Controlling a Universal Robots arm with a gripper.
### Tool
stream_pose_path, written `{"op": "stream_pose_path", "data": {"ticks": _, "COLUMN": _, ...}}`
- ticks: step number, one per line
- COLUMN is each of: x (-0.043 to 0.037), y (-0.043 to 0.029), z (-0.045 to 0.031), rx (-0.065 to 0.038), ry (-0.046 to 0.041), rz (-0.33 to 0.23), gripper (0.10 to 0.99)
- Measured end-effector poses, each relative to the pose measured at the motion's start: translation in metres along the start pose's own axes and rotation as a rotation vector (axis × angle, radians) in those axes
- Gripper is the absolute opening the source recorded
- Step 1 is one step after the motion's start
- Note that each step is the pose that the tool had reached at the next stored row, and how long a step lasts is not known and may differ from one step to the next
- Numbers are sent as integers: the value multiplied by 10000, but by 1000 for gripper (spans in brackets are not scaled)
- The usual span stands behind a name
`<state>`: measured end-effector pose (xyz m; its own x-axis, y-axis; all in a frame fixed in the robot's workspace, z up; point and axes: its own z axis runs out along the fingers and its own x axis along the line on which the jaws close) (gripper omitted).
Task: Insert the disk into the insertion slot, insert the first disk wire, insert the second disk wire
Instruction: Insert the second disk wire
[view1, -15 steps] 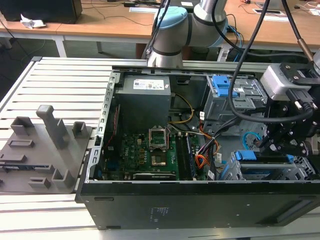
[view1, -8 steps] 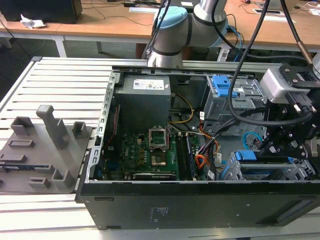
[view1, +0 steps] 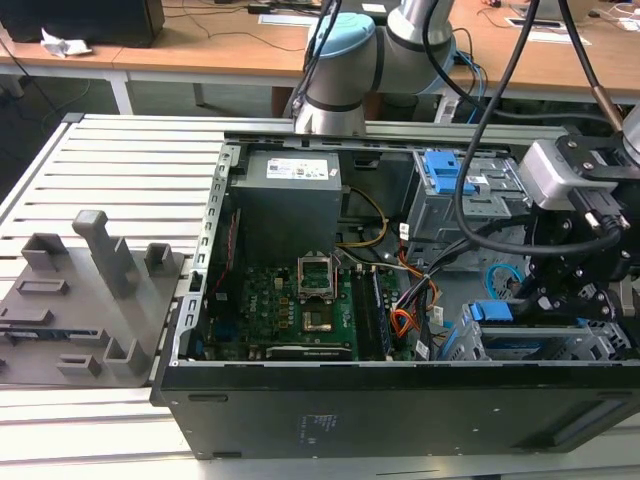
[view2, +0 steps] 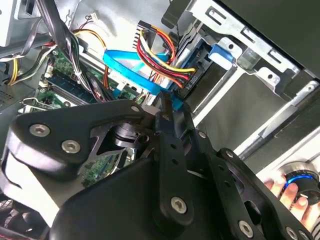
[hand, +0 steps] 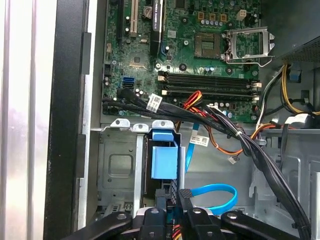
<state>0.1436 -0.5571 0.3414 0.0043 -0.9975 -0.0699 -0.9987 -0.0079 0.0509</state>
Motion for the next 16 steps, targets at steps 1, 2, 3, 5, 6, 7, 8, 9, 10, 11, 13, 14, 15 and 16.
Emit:
{"op": "stream_pose_path", "data": {"ticks": 1, "x": -4, "y": 3, "z": -56, "rx": 0, "ry": 1, "rz": 0, "gripper": 231}}
{"op": "stream_pose_path", "data": {"ticks": 2, "x": -8, "y": 6, "z": -113, "rx": 0, "ry": -1, "rz": 0, "gripper": 231}}
{"op": "stream_pose_path", "data": {"ticks": 3, "x": -12, "y": 9, "z": -174, "rx": 0, "ry": 0, "rz": 0, "gripper": 231}}
{"op": "stream_pose_path", "data": {"ticks": 5, "x": -17, "y": 13, "z": -251, "rx": 0, "ry": -1, "rz": 0, "gripper": 231}}
{"op": "stream_pose_path", "data": {"ticks": 6, "x": -23, "y": 17, "z": -333, "rx": 0, "ry": 0, "rz": 0, "gripper": 231}}
{"op": "stream_pose_path", "data": {"ticks": 7, "x": -26, "y": 20, "z": -377, "rx": 0, "ry": -1, "rz": 0, "gripper": 231}}
{"op": "stream_pose_path", "data": {"ticks": 8, "x": -31, "y": 23, "z": -446, "rx": 0, "ry": 0, "rz": 1, "gripper": 231}}
{"op": "stream_pose_path", "data": {"ticks": 9, "x": -32, "y": 24, "z": -461, "rx": 0, "ry": -2, "rz": 0, "gripper": 231}}
{"op": "stream_pose_path", "data": {"ticks": 10, "x": -32, "y": 24, "z": -461, "rx": 0, "ry": -3, "rz": 0, "gripper": 231}}
{"op": "stream_pose_path", "data": {"ticks": 11, "x": -32, "y": 24, "z": -461, "rx": 0, "ry": -4, "rz": 0, "gripper": 231}}
{"op": "stream_pose_path", "data": {"ticks": 13, "x": -33, "y": 24, "z": -464, "rx": 0, "ry": -1, "rz": 0, "gripper": 231}}
{"op": "stream_pose_path", "data": {"ticks": 14, "x": -33, "y": 24, "z": -463, "rx": 0, "ry": -2, "rz": 0, "gripper": 231}}
{"op": "stream_pose_path", "data": {"ticks": 15, "x": -32, "y": 24, "z": -464, "rx": 0, "ry": -1, "rz": 0, "gripper": 231}}
{"op": "stream_pose_path", "data": {"ticks": 16, "x": -33, "y": 24, "z": -465, "rx": 0, "ry": 0, "rz": 0, "gripper": 220}}
